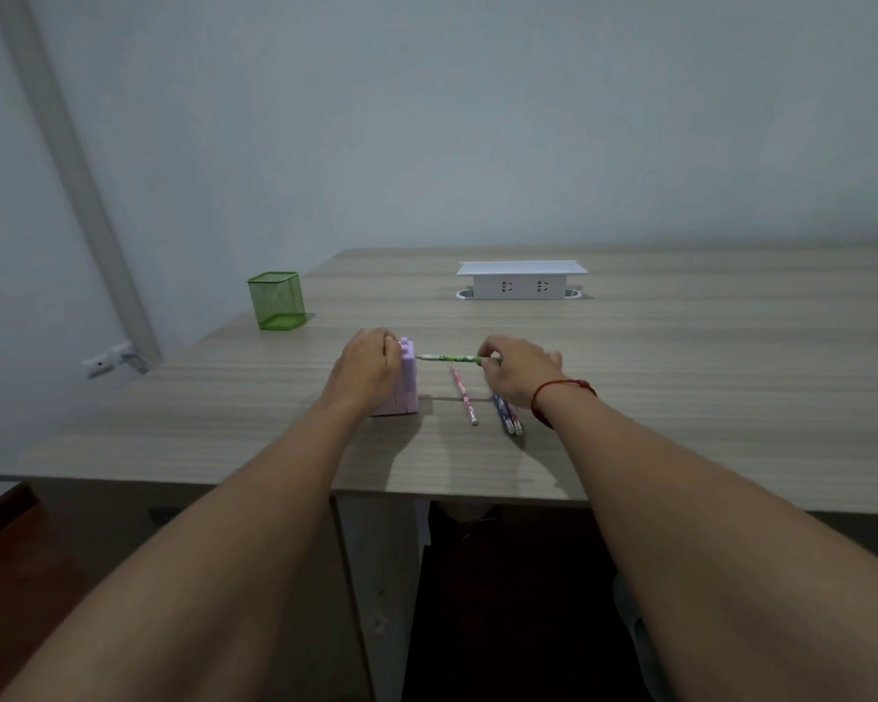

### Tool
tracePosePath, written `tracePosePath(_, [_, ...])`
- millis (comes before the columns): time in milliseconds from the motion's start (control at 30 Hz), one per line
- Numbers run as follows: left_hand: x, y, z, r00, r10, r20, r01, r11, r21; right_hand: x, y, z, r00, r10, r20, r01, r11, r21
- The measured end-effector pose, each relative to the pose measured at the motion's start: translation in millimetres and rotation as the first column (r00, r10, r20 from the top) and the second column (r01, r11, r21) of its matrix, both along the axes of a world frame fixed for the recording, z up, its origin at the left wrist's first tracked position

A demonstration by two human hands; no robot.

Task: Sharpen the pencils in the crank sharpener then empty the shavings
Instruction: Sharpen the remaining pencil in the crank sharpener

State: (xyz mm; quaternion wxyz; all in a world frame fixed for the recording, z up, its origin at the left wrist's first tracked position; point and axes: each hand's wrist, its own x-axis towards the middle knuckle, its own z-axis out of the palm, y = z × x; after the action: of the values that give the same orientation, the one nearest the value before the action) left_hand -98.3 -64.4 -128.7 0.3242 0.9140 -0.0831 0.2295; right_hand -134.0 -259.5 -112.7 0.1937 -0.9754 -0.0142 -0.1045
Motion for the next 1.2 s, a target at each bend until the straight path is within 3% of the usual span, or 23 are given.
tracePosePath(333, [3.0, 0.5, -3.5, 1.000, 0.004, 0.022, -0.004, 1.000, 0.001, -4.3, -2.0, 6.9, 0.999, 0.041, -0.026, -0.042, 0.999, -0.019])
tracePosePath(700, [-5.0, -3.3, -0.9, 0.997, -0.005, 0.078, 0.003, 1.000, 0.026, 3.6, 20.8, 7.2, 0.995, 0.059, 0.076, -0.049, 0.991, -0.128])
tracePosePath(1000, [-7.2, -4.9, 3.2, 0.999, 0.020, 0.039, -0.023, 0.997, 0.071, 4.8, 47.0, -3.1, 0.993, 0.060, 0.102, -0.048, 0.992, -0.114])
tracePosePath(1200, [-9.7, 1.1, 15.8, 0.995, -0.086, -0.059, 0.091, 0.991, 0.097, 4.1, 55.9, 1.7, 0.994, 0.051, 0.099, -0.035, 0.987, -0.158])
